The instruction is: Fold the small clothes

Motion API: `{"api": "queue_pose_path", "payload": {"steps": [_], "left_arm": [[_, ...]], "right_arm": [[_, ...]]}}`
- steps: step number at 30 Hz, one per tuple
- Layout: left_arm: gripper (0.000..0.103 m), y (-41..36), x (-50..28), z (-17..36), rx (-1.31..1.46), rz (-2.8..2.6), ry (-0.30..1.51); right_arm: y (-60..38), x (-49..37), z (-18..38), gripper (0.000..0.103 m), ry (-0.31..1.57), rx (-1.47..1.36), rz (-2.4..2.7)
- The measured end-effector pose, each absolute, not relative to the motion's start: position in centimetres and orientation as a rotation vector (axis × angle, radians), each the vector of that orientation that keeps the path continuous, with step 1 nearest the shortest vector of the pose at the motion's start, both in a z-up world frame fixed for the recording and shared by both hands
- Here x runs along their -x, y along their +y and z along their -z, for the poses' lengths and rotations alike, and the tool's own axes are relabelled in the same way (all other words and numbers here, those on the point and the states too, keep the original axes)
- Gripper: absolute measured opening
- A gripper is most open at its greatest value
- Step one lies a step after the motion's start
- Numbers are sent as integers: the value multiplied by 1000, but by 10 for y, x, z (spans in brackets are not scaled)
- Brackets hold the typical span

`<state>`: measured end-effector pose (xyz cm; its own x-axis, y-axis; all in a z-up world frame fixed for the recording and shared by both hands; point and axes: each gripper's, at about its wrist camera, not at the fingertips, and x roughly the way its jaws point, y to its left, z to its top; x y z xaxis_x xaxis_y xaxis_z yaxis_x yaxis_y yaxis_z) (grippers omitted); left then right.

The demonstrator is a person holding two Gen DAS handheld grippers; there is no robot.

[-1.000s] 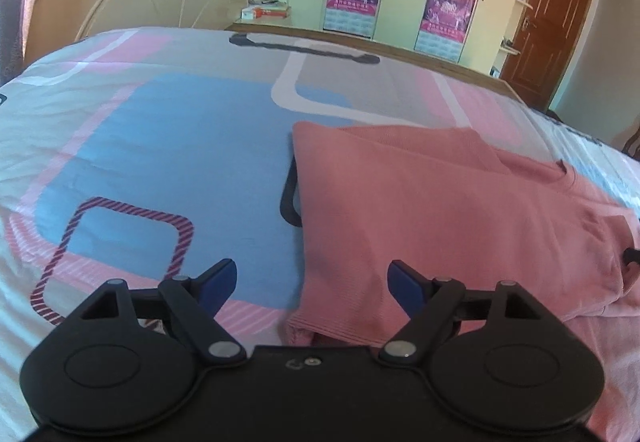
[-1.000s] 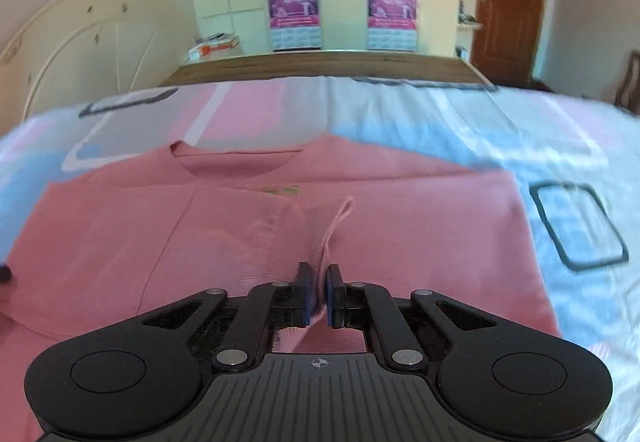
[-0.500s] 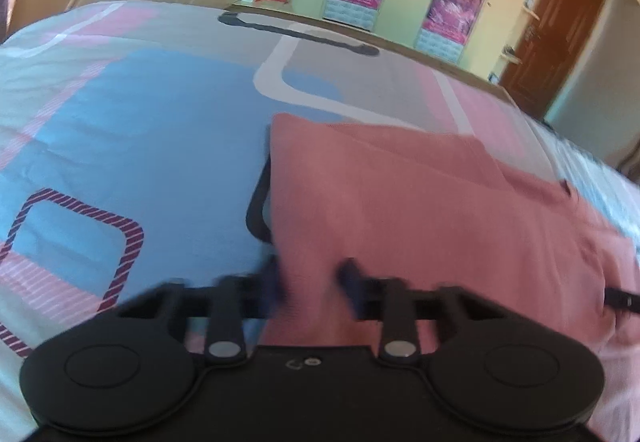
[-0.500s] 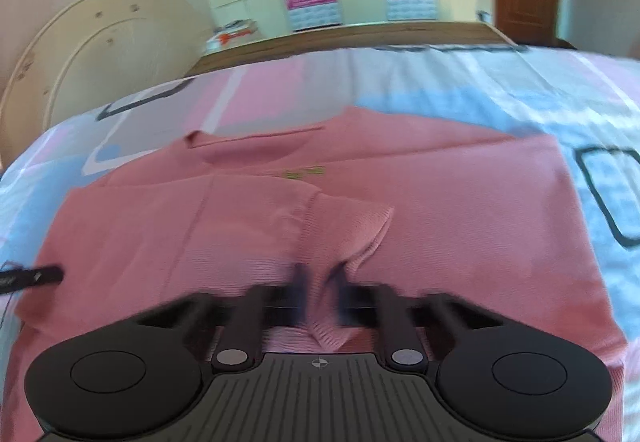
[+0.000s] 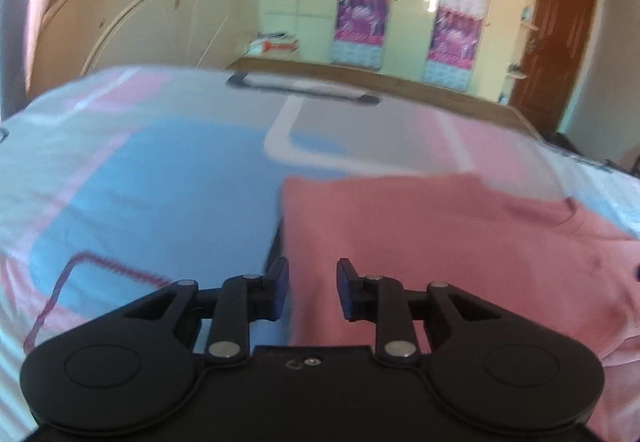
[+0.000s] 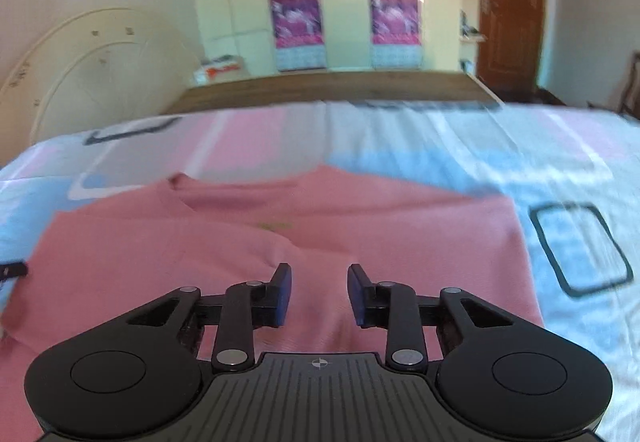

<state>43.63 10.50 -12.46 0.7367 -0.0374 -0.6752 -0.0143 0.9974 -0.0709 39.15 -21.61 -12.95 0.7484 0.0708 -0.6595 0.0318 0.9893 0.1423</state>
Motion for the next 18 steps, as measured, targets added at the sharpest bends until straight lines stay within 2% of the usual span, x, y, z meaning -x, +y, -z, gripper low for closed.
{"api": "queue_pose_path", "payload": {"steps": [3, 10, 15, 18], "left_arm": [[34, 89, -451, 125, 57, 65, 769], [33, 92, -496, 163, 119, 5, 842], [31, 89, -493, 160, 79, -7, 846], [35, 81, -484, 152, 43, -8, 853]], "right_arm": [[-199, -404, 129, 31, 742, -125, -77], [-184, -442, 152, 31, 792, -96, -70], [-196, -447, 172, 31, 833, -35, -43], [-197, -437, 159, 31, 810, -66, -49]]}}
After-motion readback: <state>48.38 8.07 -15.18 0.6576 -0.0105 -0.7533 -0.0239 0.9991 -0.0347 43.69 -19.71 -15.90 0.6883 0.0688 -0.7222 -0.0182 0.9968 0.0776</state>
